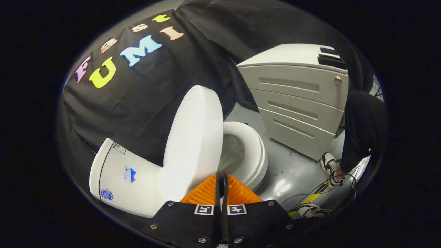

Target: Open the toilet lid.

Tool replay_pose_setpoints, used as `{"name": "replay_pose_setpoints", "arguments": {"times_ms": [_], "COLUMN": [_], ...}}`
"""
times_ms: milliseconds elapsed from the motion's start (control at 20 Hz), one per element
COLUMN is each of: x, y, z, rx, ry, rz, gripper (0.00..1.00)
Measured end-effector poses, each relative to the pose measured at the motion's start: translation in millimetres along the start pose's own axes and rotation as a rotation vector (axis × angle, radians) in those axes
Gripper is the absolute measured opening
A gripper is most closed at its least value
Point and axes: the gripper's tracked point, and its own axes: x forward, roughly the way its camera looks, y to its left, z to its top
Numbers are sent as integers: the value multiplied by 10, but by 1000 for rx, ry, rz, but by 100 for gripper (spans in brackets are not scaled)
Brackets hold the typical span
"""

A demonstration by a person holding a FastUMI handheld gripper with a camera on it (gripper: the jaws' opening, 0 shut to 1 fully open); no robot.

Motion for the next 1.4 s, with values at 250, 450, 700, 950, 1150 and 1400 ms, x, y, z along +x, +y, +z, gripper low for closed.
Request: {"name": "replay_pose_setpoints", "arguments": {"times_ms": [250, 450, 700, 950, 1150, 1400], "x": [-172, -248, -328, -465, -563, -700], "y": [243, 351, 514, 752, 947, 1182], "z": [74, 112, 115, 140, 146, 114], "rx": [-100, -162, -187, -300, -331, -440], "ry": [-54, -91, -124, -161, -172, -218], "rz": [-31, -31, -35, -66, -82, -62], "gripper": [0, 0, 0, 0, 0, 0]}}
